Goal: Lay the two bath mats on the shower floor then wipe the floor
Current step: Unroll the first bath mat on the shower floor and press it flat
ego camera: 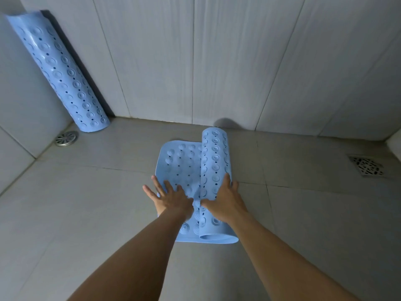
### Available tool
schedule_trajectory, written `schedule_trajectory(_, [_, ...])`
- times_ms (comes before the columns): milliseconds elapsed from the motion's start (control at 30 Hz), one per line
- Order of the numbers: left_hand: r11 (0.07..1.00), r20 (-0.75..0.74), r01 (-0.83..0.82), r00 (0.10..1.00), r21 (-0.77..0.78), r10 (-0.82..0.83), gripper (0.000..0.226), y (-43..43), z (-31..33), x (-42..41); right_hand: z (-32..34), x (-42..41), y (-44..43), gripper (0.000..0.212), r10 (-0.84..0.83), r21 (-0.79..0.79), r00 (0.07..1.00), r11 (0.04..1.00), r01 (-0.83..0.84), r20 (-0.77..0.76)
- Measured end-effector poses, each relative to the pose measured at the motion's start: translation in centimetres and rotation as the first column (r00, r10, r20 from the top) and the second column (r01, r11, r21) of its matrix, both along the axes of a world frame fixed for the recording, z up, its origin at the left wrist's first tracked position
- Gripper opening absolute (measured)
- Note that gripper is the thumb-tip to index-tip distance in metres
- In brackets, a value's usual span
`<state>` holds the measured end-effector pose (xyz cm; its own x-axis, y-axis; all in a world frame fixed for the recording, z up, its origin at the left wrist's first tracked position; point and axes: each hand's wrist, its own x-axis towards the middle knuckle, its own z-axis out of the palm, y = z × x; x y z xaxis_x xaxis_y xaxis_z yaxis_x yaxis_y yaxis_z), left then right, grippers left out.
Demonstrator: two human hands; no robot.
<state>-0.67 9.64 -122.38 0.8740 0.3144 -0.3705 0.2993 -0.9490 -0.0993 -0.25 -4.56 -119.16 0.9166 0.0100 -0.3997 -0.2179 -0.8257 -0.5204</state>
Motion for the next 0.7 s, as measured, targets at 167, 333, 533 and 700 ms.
schedule_trajectory(167, [0.991,-0.002,0.037,0.999,-0.127,-0.038,0.069,0.8,-3.2,-0.7,-0.5,0.1,-1.2,0.105,-0.021,0.077,0.999,0.997,0.017,0.044])
schedule_trajectory(333, [0.974,-0.009,0.028,0.999,-0.225,-0.031,0.068,2.0,-3.9,0.2,-1.2,0.5,-2.1,0.099,-0.065,0.173,0.997,0.983,0.055,0.051])
schedule_trajectory(533, [0.971,-0.009,0.029,0.999,-0.235,-0.032,0.068,2.3,-4.1,0.8,-1.4,1.2,-2.6,0.096,-0.102,0.203,0.995,0.975,0.095,0.022])
schedule_trajectory(700, [0.971,-0.008,0.016,1.000,-0.237,-0.018,0.068,2.2,-4.0,0.7,-1.2,2.0,-3.1,0.095,-0.090,0.170,0.996,0.982,0.086,0.014])
